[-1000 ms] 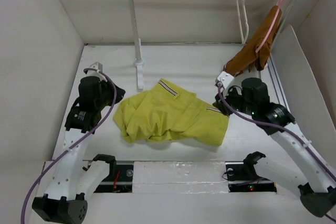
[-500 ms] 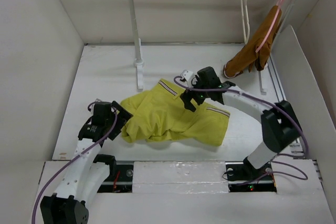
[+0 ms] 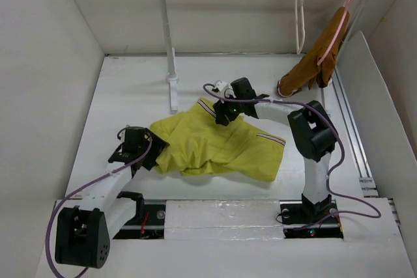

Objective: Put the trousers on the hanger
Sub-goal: Flatten out the trousers at the center of the board.

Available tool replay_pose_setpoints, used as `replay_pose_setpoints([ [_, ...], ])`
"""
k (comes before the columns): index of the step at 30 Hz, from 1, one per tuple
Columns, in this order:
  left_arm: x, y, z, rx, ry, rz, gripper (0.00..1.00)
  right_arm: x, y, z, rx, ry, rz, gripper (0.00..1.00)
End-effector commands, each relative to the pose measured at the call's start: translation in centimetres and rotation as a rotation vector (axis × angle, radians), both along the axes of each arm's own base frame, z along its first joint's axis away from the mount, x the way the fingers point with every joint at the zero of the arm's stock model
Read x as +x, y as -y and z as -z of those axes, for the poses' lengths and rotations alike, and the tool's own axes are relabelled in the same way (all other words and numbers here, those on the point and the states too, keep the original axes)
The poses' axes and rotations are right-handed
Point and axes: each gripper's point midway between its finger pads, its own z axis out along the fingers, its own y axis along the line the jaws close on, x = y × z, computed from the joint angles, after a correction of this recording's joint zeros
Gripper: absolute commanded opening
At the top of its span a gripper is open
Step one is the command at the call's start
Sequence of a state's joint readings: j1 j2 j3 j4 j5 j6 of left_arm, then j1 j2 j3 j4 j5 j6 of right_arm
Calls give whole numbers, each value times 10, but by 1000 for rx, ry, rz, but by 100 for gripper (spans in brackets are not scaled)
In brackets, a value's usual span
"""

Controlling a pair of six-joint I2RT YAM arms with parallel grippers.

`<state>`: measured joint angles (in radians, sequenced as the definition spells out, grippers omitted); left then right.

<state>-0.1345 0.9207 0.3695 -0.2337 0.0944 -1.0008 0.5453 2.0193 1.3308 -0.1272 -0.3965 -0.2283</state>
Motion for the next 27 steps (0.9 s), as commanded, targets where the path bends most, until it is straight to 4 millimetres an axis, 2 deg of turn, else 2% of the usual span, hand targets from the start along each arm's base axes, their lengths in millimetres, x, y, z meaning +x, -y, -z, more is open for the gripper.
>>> replay_pose_setpoints([
  [1,12,-1,9,-5,45,-17,68,-8,-14,-13,111,-19,-22,50],
  [2,14,-1,9,-7,52,-21,35,-13,-18,-13,104,-24,-36,30],
  [3,20,-2,5,2,75,-25,16,-18,-23,-14,97,-24,-57,9],
  [4,28,-4,-4,18,102,-30,2,-24,-26,-26,98,1,-84,1],
  [5,34,-11,-11,51,122,-54,0,-27,-27,-34,83,34,-84,0],
  [6,36,-19,-19,89,130,-73,0,-38,-38,-46,67,78,-125,0],
  [7,51,-22,-46,117,196,-68,0,-48,-39,-70,63,116,-137,0],
  [8,59,-30,-64,157,236,-99,0,-53,-40,-84,49,153,-136,0],
  [9,59,-36,-79,180,253,-114,0,-70,-50,-97,49,172,-173,0],
  [10,64,-40,-99,201,292,-131,0,-84,-50,-107,39,169,-189,0],
  [11,77,-44,-143,227,384,-140,0,-93,-49,-148,67,243,-181,0],
  [12,77,-57,-165,281,420,-180,0,-107,-51,-170,80,265,-182,0],
  [13,83,-64,-210,301,506,-216,0,-136,-55,-183,69,253,-217,0],
  [14,80,-79,-230,375,526,-260,0,-149,-47,-227,113,322,-195,0],
  [15,80,-86,-252,408,559,-284,0,-160,-46,-267,171,352,-173,0],
  [16,80,-91,-300,421,648,-315,0,-180,-41,-288,192,352,-177,0],
  [17,77,-99,-323,452,682,-349,0,-188,-32,-314,237,366,-147,0],
  [18,77,-101,-339,484,702,-339,0,-206,-14,-367,363,390,-122,0],
  [19,75,-104,-358,497,733,-349,0,-216,-4,-387,417,389,-117,0],
  [20,67,-107,-399,493,813,-380,0,-225,8,-407,471,390,-93,0],
  [21,68,-108,-413,526,839,-363,0,-240,28,-432,559,373,-52,0],
  [22,63,-107,-442,533,900,-355,0,-247,43,-446,595,378,-25,0],
  [23,66,-101,-454,531,927,-315,0,-242,59,-450,599,387,56,0],
  [24,82,-95,-448,545,893,-269,0,-240,72,-446,590,378,122,0],
  [25,88,-87,-455,556,898,-210,0,-239,92,-429,533,369,181,0],
  [26,100,-69,-440,522,865,-99,1,-225,110,-415,469,382,288,0],
  [27,125,-56,-415,507,800,-24,9,-210,130,-398,404,387,384,0],
])
